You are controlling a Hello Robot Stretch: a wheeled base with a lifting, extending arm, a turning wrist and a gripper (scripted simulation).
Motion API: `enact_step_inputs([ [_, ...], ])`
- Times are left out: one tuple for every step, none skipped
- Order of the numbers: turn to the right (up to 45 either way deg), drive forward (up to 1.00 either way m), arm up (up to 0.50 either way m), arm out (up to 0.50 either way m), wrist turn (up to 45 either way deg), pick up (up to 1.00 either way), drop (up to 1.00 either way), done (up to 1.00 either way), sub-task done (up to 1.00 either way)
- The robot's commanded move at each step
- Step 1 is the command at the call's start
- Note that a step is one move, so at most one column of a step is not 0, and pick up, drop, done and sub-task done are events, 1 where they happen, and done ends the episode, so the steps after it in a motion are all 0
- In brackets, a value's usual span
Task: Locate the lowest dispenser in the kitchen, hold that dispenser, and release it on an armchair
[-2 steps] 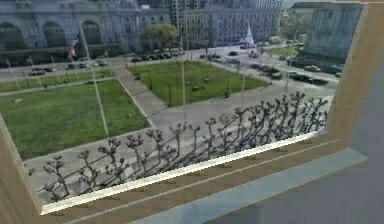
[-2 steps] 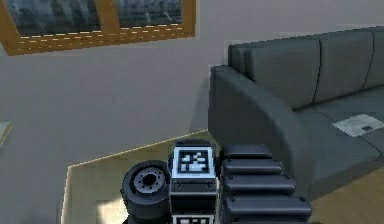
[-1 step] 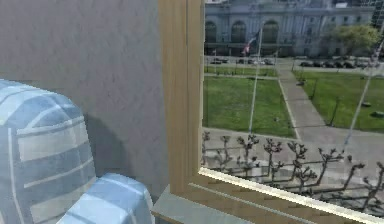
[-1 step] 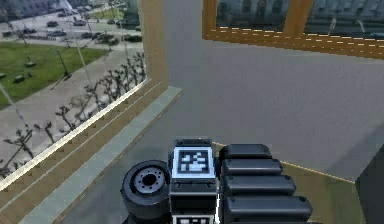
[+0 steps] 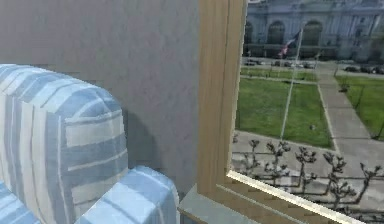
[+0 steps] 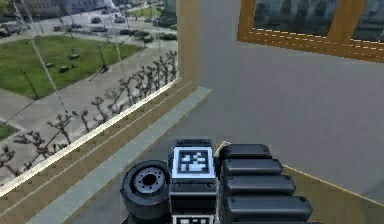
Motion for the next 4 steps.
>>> enact_step_inputs([
  [-45.0, 0.0, 0.0, 0.0, 0.0, 0.0, 0.0, 0.0, 0.0],
  [-45.0, 0.0, 0.0, 0.0, 0.0, 0.0, 0.0, 0.0, 0.0],
  [-12.0, 0.0, 0.0, 0.0, 0.0, 0.0, 0.0, 0.0, 0.0],
  [0.0, 0.1, 0.0, 0.0, 0.0, 0.0, 0.0, 0.0, 0.0],
])
